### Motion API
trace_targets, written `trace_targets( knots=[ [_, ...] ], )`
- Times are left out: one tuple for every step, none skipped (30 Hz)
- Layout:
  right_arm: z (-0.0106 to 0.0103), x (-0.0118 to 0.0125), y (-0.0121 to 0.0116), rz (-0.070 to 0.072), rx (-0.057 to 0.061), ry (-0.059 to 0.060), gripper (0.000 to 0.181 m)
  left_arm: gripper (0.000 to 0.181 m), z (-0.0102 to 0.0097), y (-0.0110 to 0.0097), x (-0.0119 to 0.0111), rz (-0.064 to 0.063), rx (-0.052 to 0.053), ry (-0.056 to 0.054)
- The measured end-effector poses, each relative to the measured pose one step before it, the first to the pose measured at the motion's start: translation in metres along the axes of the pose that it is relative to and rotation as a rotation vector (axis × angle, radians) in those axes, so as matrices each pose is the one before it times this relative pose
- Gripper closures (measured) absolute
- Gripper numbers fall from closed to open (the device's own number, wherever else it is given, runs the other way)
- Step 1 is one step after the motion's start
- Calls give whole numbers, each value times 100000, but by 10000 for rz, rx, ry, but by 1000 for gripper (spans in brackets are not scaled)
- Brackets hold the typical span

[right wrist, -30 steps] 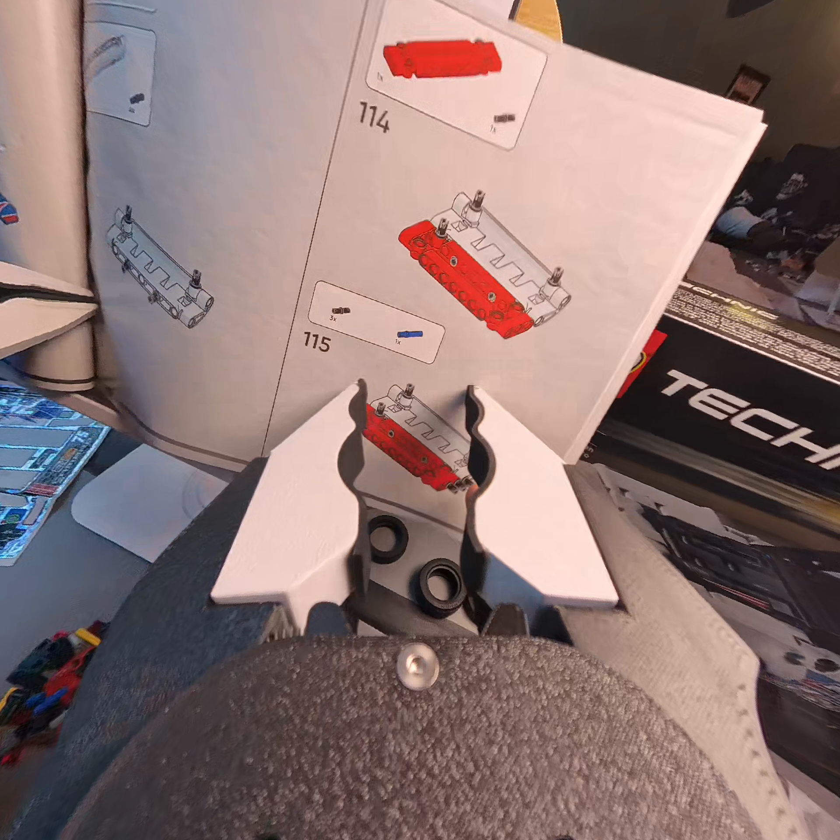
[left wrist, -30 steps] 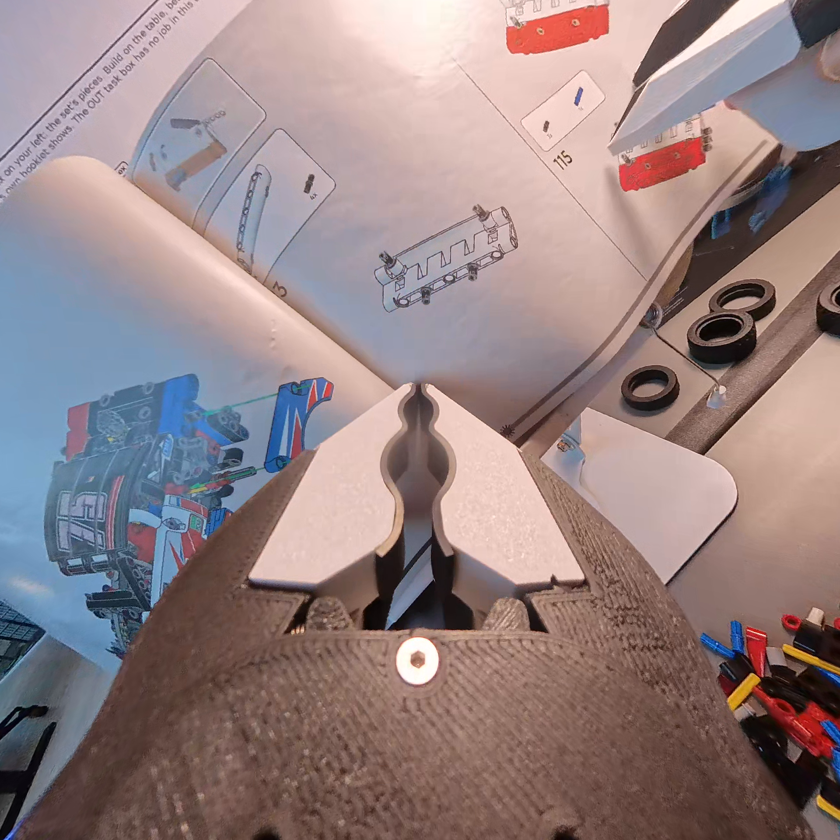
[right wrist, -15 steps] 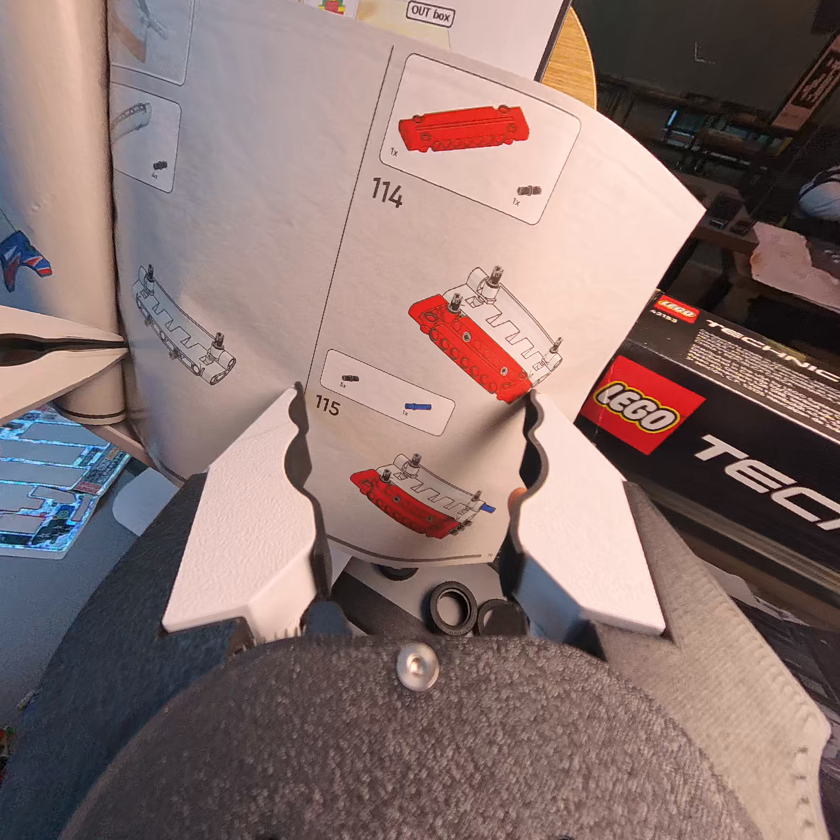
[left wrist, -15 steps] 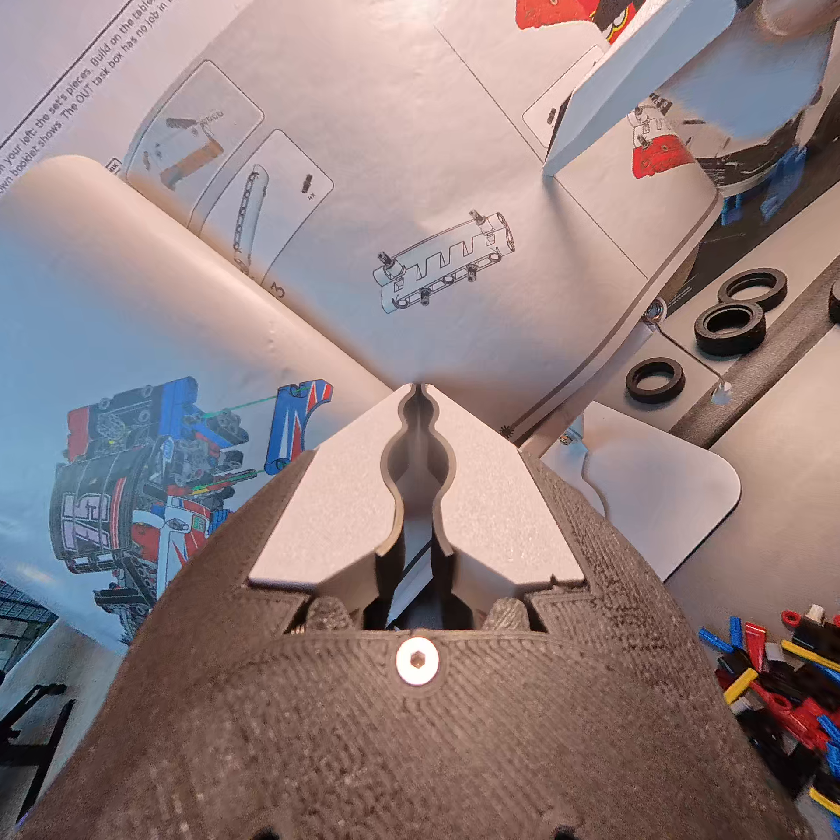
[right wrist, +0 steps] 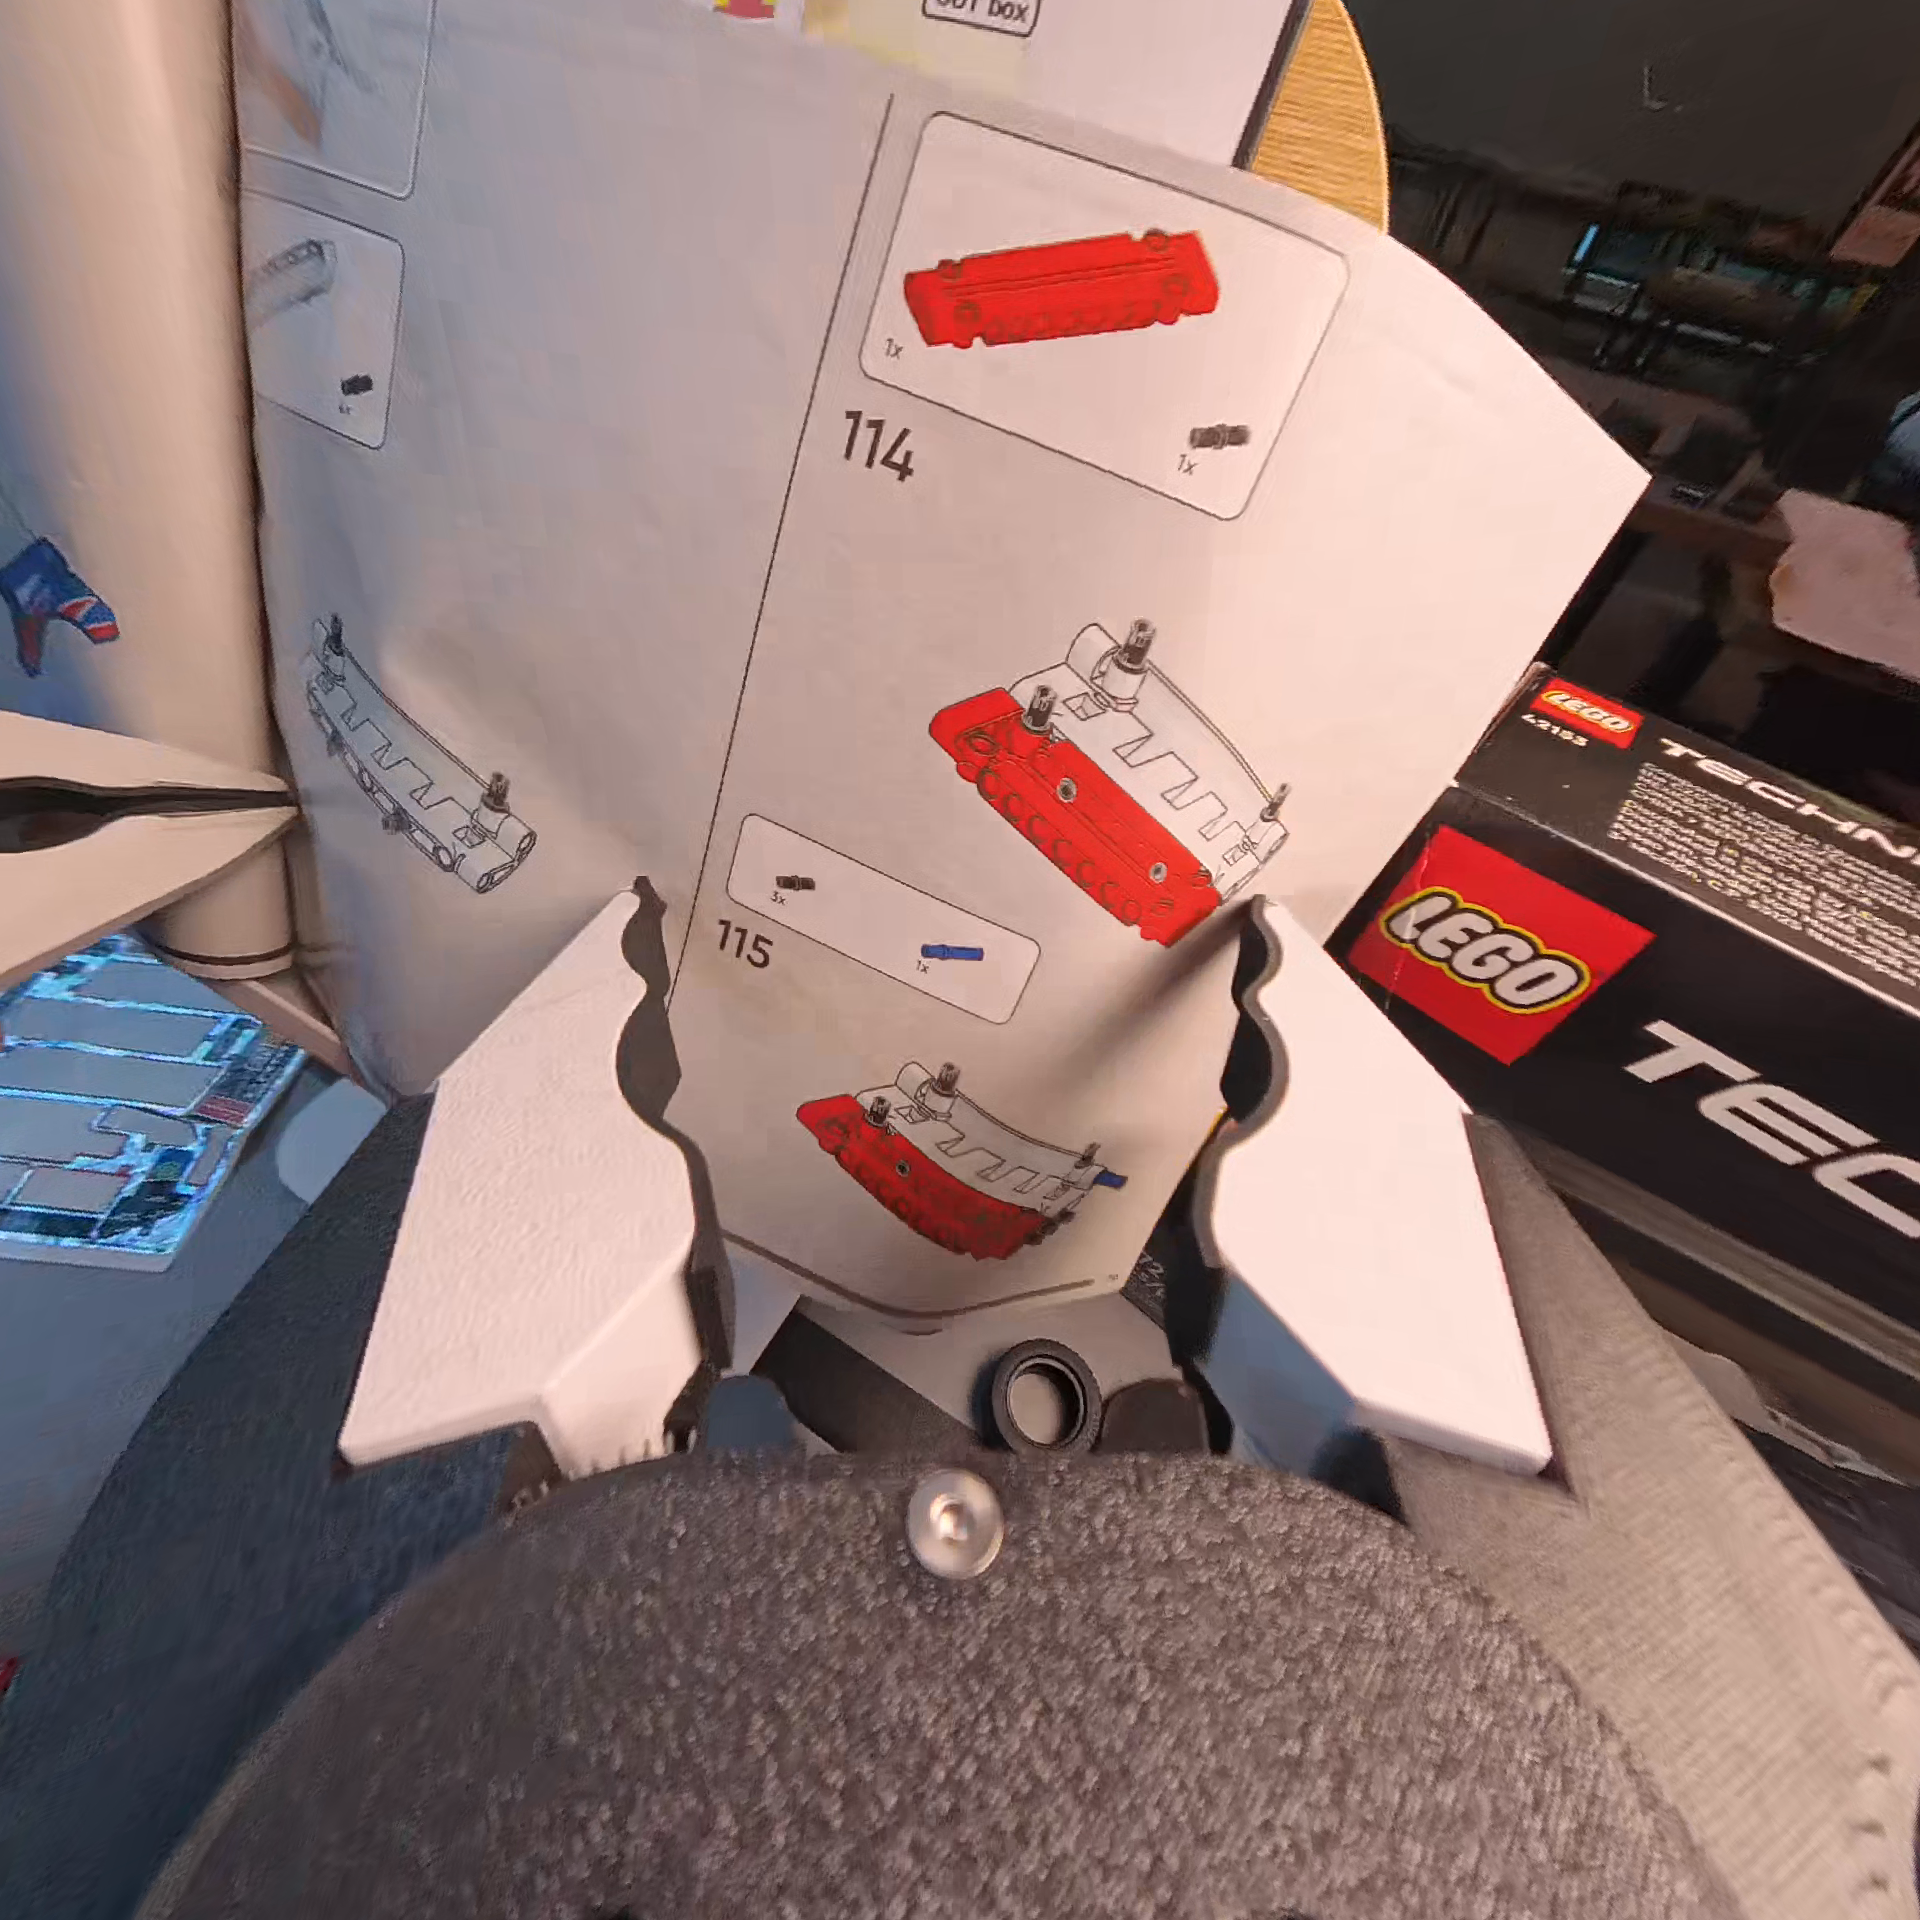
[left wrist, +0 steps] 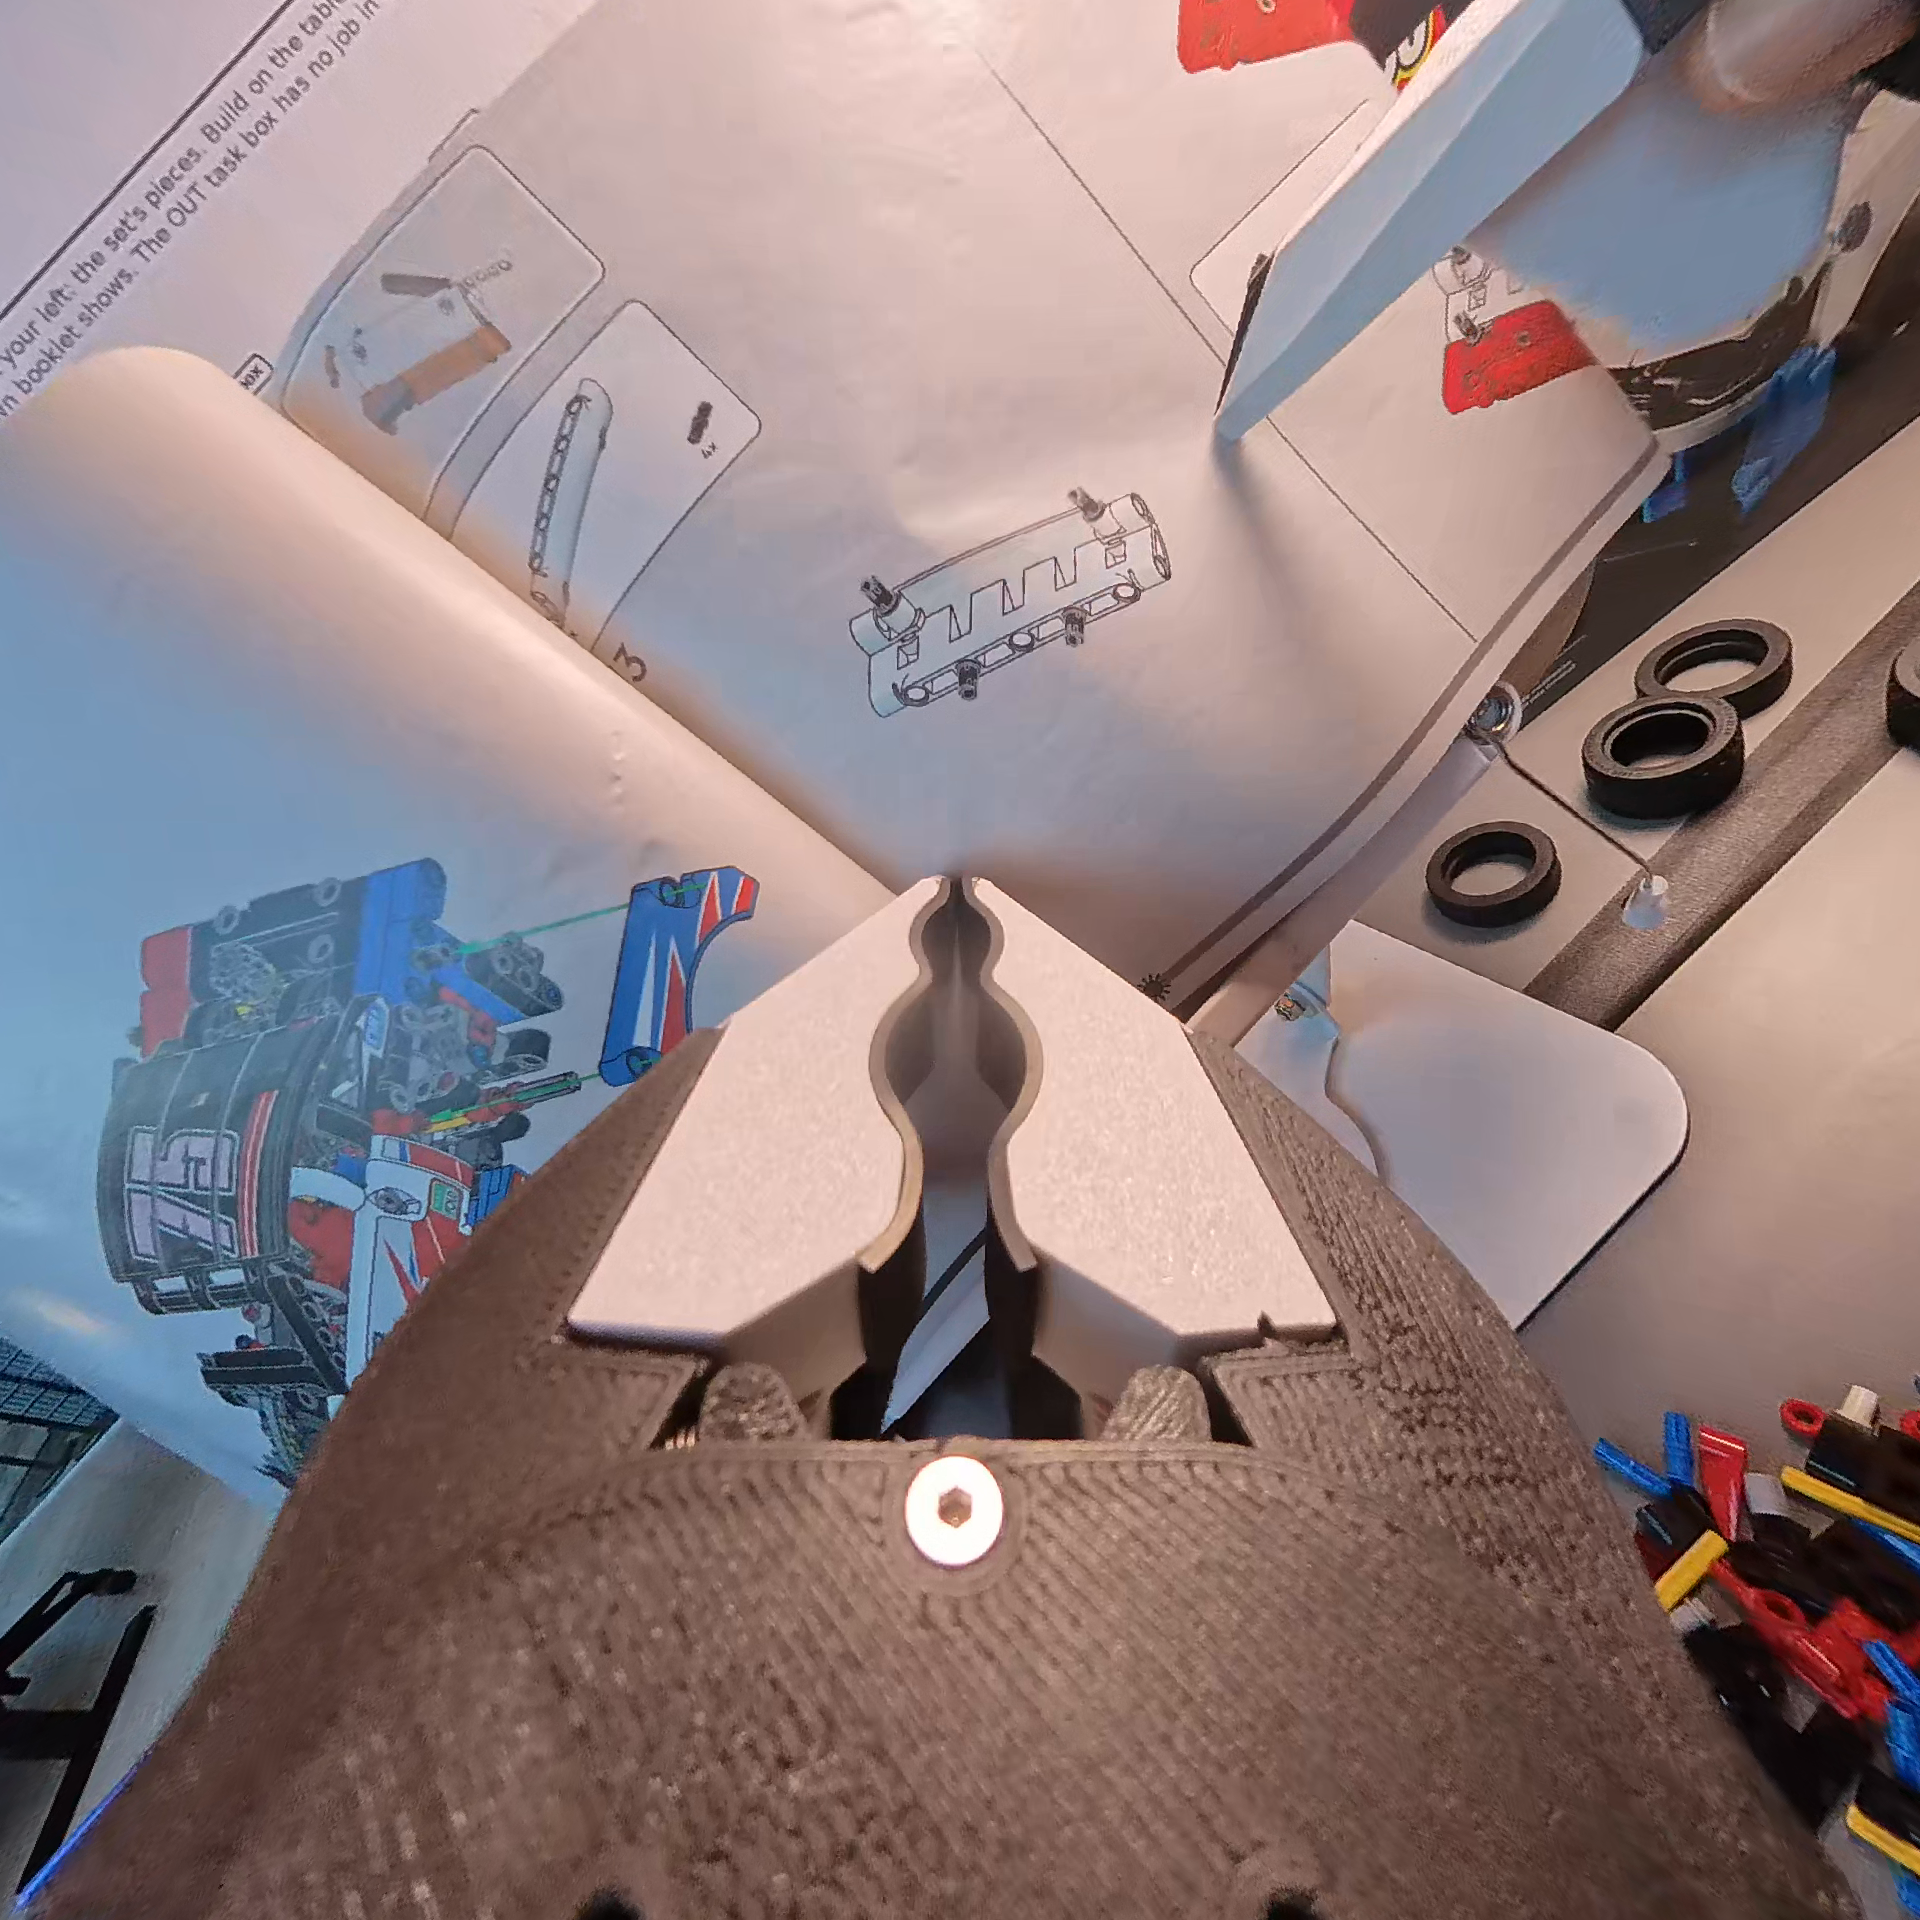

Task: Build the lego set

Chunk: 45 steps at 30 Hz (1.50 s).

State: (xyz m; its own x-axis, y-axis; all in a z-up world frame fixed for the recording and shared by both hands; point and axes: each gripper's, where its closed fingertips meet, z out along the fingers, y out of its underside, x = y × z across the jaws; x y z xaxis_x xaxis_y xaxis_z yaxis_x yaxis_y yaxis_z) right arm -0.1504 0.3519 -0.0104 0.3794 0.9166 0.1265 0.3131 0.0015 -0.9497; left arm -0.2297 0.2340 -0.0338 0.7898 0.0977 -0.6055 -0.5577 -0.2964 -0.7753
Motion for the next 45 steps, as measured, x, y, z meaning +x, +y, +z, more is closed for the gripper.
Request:
trace_targets(
  knots=[
    [-134, -125, -120, -85, 24, 118, 83, 181, -18, 8, 5, -28, 21, 41],
    [-269, -43, -115, -19, 106, 85, 93, 181, 2, 30, 30, -52, 15, 53],
    [-322, 187, -24, -16, 75, 193, 100, 181, 14, 6, -5, -35, 14, 28],
    [-425, 335, -11, -174, 86, 235, 110, 181, -1, -11, 3, -10, 1, 11],
    [-534, 371, -63, -230, 137, 224, 125, 181, 12, -13, 14, -1, -3, -3],
    [-549, 127, -137, -185, 206, 50, 140, 181, 7, -5, 29, 9, 1, -1],
    [-459, -57, -52, -32, 138, -50, 140, 181, 3, 7, 30, -4, 4, -5],
    [-435, -106, 58, -61, 51, -72, 144, 181, -8, -2, 3, 1, 14, -20],
    [-488, -145, -144, -128, 216, -59, 148, 181, -19, -10, -15, -4, 13, -11],
    [-500, -390, -221, -151, 282, -183, 151, 181, -17, 5, 6, -29, 9, 13],
    [-428, -597, -168, -99, 234, -280, 155, 181, -14, -5, -7, -52, 10, 23],
    [-400, -578, -43, -81, 138, -241, 159, 181, -27, -17, -2, -59, 12, 21],
    [-377, -565, 125, -74, 53, -236, 163, 181, -43, -20, -12, -57, 15, 27],
    [-310, -520, 387, 27, -71, -253, 157, 181, -73, -7, -14, -63, 21, 36],
    [-211, -346, 700, 192, -189, -212, 152, 181, -77, -32, -13, -80, 31, 52],
    [-106, -299, 975, 328, -268, -236, 149, 181, -103, -34, -15, -107, 42, 71],
    [56, -588, 1320, 337, -406, -414, 147, 181, -112, -48, -36, -144, 43, 78],
    [210, -752, 1687, 221, -617, -473, 144, 181, -95, -50, -37, -169, 48, 91],
    [297, -506, 1520, 34, -548, -238, 141, 181, -90, -43, -10, -166, 43, 107],
    [120, -416, 794, -132, -156, -89, 141, 181, -88, -20, -38, -149, 31, 96],
    [-240, -410, -194, -175, 318, -20, 141, 181, -123, -50, -35, -140, 47, 86],
    [-642, -637, -1119, -149, 739, -160, 141, 181, -152, -78, -42, -123, 68, 84],
    [-958, -733, -1884, 35, 1143, -285, 138, 180, -160, -52, -15, -97, 85, 106],
    [-1054, -816, -2252, 307, 1350, -453, 134, 179, -163, -29, -2, -109, 89, 121],
    [-740, -276, -1688, 568, 996, -229, 133, 179, -124, 13, 51, -136, 80, 159],
    [-337, -192, -661, 455, 360, -247, 129, 177, -85, 24, 82, -156, 70, 173],
    [-38, -244, 25, 362, -7, -279, 123, 176, -70, 8, 43, -143, 61, 141],
    [37, -459, 273, 246, -112, -344, 126, 176, -69, 5, 12, -110, 34, 99],
    [7, -744, 44, 147, 24, -434, 131, 175, -72, -3, 9, -83, 13, 73],
    [-72, -699, -303, 23, 174, -315, 142, 174, -78, -18, 29, -56, 9, 68],
    [-160, -203, -761, -115, 426, 69, 147, 173, -94, -16, 8, -24, 12, 36],
    [-185, -53, -871, -179, 441, 175, 162, 170, -120, -45, 37, -12, 33, 49],
    [-122, -68, -814, -175, 366, 159, 173, 168, -194, -163, 60, -57, 88, 65],
    [30, 53, -394, -240, 79, 230, 181, 165, -266, -286, 106, -126, 145, 114],
    [220, 71, -52, -393, -141, 289, 181, 162, -371, -495, 267, -224, 242, 227],
    [313, -149, 36, -461, -184, 217, 181, 156, -505, -781, 450, -355, 357, 343],
    [398, -258, 68, -467, -204, 210, 181, 151, -584, -985, 510, -487, 419, 362],
    [438, -352, 18, -492, -171, 193, 181, 147, -637, -1153, 612, -586, 463, 399],
    [451, -229, -28, -538, -162, 335, 181, 143, -659, -1309, 797, -647, 493, 471],
    [511, -321, 38, -654, -214, 305, 181, 141, -643, -1366, 1012, -659, 488, 507],
    [567, -622, 17, -738, -196, 157, 181, 139, -576, -1351, 1207, -592, 449, 499],
    [610, -883, -36, -676, -152, 36, 181, 138, -465, -1265, 1297, -478, 403, 454],
    [732, -1069, 26, -530, -194, -80, 181, 137, -318, -1082, 1346, -371, 337, 415],
    [814, -1141, 25, -454, -217, -120, 181, 134, -155, -805, 1250, -295, 211, 351],
    [863, -924, -7, -450, -229, 22, 181, 130, -35, -471, 1013, -182, 38, 223]
  ],
)
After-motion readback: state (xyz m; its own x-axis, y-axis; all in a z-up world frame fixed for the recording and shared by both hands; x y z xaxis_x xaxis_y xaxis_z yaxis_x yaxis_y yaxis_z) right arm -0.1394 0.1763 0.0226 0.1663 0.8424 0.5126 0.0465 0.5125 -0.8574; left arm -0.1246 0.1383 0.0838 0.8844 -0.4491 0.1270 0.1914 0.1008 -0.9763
